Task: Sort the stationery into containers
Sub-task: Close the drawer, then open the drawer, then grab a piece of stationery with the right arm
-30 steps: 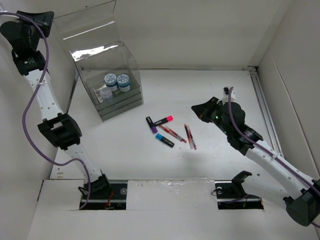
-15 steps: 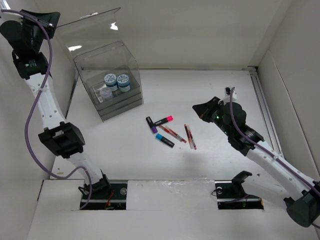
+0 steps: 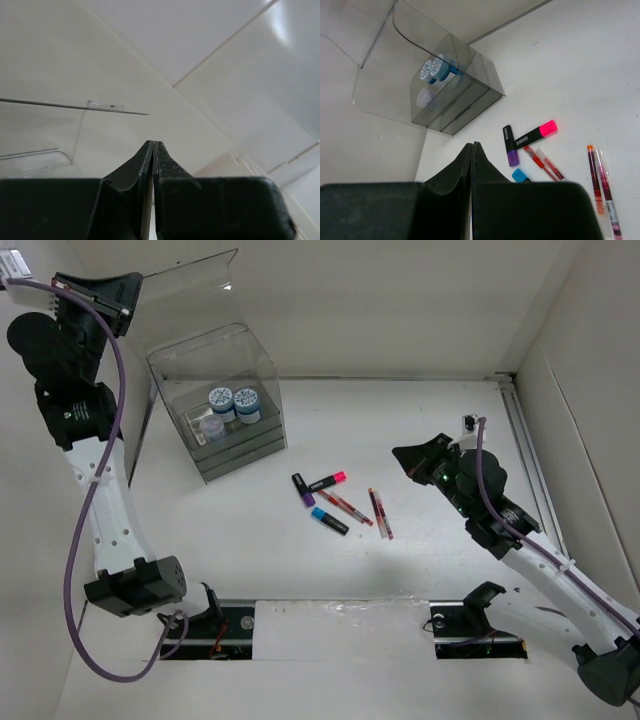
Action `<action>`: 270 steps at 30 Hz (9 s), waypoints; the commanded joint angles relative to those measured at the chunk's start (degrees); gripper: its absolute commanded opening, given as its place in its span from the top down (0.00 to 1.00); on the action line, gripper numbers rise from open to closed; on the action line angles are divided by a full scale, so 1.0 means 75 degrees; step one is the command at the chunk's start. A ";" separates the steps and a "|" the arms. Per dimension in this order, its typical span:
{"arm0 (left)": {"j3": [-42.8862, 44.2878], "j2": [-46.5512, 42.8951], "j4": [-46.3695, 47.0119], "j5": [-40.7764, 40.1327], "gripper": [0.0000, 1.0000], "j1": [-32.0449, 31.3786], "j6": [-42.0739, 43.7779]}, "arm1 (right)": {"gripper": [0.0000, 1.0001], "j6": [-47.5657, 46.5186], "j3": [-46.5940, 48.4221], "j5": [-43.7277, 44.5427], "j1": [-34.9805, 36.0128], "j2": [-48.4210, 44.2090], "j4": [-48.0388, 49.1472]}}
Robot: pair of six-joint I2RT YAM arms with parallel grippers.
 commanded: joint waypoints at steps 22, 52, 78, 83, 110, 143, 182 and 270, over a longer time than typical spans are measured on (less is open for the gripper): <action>0.3059 0.1953 -0.1017 -0.2048 0.92 0.0340 0.0752 | 1.00 -0.0042 0.0377 -0.0285 0.0058 0.0297 0.0180; 0.2852 0.3279 -0.0197 -0.0208 0.96 0.0868 0.0037 | 1.00 -0.0112 0.0447 -0.0285 0.0198 0.0473 0.0180; -0.1130 0.0210 0.0750 -0.0361 1.00 0.0539 0.0798 | 1.00 -0.0042 0.0307 -0.0215 0.0198 -0.0089 0.0250; -0.1986 -0.0622 0.1044 -0.0361 1.00 0.0539 0.0728 | 1.00 -0.0042 0.0307 -0.0215 0.0198 -0.0020 0.0250; -1.1490 -0.6880 0.2463 -0.0232 0.84 -0.0105 0.1161 | 0.92 0.0029 0.0670 -0.0319 0.0409 0.1644 0.0461; -1.2700 -0.6541 0.2873 -0.0478 0.67 -0.1019 0.2533 | 0.66 0.3321 0.6774 -0.2020 0.1452 1.0913 0.4234; -1.2417 -0.6576 0.3119 -0.0137 0.58 -0.1020 0.2369 | 1.00 0.3346 0.4820 -0.3157 0.1382 1.0084 0.5395; -1.0485 -0.7408 0.1034 0.0331 0.30 -0.2215 0.3071 | 0.22 0.0275 0.1222 0.0828 0.2296 0.6004 -0.0886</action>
